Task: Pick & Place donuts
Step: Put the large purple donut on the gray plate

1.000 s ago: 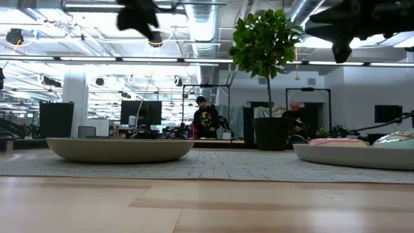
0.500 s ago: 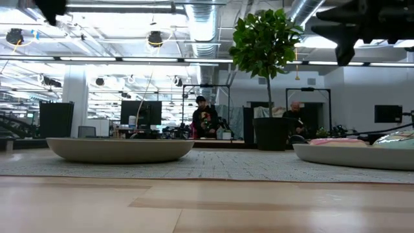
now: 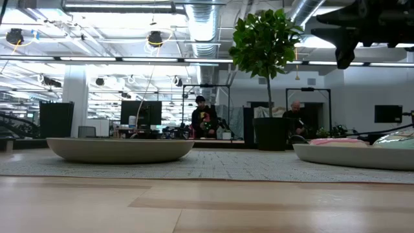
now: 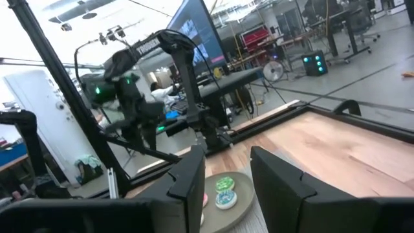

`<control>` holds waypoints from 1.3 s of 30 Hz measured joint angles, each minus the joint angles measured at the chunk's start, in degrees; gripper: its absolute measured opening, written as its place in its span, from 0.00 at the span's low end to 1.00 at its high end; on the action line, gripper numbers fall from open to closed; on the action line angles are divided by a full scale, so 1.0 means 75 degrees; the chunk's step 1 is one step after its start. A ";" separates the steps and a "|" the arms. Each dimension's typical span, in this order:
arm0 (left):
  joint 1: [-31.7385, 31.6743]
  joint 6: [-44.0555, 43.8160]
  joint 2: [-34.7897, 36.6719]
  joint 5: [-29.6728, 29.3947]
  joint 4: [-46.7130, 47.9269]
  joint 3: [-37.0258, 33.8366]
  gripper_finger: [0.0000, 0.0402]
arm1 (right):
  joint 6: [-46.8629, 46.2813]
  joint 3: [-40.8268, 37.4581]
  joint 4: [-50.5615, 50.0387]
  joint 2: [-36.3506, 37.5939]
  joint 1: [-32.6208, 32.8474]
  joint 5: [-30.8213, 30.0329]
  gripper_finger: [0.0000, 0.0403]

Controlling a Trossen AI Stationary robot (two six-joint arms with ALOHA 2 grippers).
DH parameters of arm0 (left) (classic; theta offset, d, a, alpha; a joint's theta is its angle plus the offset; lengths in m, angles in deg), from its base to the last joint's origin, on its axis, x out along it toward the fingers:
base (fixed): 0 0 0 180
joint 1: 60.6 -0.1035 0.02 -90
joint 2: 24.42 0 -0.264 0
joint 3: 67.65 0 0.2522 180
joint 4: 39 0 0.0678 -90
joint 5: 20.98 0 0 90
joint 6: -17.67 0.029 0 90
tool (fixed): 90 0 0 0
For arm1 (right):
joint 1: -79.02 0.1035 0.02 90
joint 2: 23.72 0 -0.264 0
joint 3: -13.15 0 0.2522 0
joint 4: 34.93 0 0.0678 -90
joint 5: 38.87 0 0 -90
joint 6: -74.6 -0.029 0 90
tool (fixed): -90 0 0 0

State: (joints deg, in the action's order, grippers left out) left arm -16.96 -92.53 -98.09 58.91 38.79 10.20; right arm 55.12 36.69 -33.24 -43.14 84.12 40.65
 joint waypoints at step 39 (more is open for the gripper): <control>0.0566 0.1778 -0.3628 0.1458 -0.1979 -0.0616 0.47 | -0.0009 0.0000 -0.0019 0.0000 0.0000 -0.0012 0.29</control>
State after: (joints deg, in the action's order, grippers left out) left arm -12.72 -79.19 -125.30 69.85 23.95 5.58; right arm 55.05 36.69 -33.38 -43.14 84.12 40.56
